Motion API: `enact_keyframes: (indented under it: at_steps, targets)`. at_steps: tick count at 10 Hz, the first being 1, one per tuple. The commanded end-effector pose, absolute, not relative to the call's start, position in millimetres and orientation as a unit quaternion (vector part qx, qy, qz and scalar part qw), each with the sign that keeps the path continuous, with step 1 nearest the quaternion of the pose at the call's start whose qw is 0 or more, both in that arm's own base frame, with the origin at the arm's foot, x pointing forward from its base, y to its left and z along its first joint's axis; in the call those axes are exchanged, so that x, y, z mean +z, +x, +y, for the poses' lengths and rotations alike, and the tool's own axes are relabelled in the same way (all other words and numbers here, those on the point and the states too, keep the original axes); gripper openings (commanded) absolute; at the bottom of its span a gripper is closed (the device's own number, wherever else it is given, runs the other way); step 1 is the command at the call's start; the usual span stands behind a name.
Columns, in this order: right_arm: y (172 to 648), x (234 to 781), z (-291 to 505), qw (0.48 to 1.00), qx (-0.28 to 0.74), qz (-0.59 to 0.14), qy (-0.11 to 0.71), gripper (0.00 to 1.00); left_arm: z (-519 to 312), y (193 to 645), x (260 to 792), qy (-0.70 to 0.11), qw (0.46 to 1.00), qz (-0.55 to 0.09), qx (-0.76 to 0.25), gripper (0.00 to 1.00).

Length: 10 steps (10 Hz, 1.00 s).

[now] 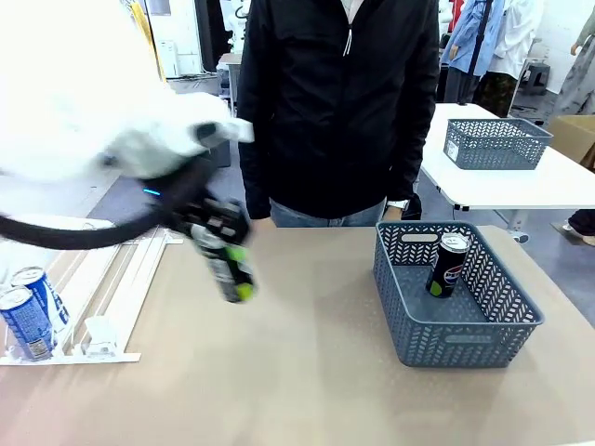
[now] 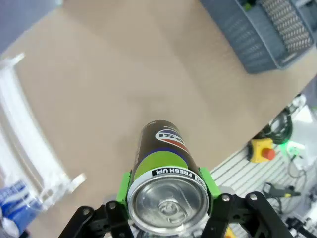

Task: Retrieve and store the cans from the dispenser.
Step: Pick up the last remaining can from one row of the Automatic Can Dispenser and place it in the middle of the table.

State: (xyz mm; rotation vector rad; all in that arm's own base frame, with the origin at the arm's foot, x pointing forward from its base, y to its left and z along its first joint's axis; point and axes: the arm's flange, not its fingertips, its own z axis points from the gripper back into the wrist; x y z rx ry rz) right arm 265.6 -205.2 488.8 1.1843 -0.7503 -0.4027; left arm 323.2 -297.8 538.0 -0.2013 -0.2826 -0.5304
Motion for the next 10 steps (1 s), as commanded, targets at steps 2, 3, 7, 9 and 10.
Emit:
enact_keyframes:
  at_steps: [2, 3, 7, 9, 10]
  targets:
    - [269, 490, -206, 0.738, -0.176, -0.358, 0.545, 1.00, -383, 357, 497, -0.030, 0.935, -0.151, -0.318, 0.00]
    - [269, 490, -206, 0.738, -0.176, -0.358, 0.545, 1.00, -401, 353, 475, -0.029, 0.929, -0.137, -0.343, 0.00]
    - [269, 490, -206, 0.738, -0.176, -0.358, 0.545, 1.00, -423, 353, 414, -0.006, 0.909, -0.125, -0.397, 0.00]
    - [269, 490, -206, 0.738, -0.176, -0.358, 0.545, 1.00, -421, 360, 410, -0.007, 0.914, -0.117, -0.388, 0.00]
    - [269, 490, -206, 0.738, -0.176, -0.358, 0.545, 1.00, -418, 362, 407, -0.009, 0.917, -0.108, -0.385, 0.00]
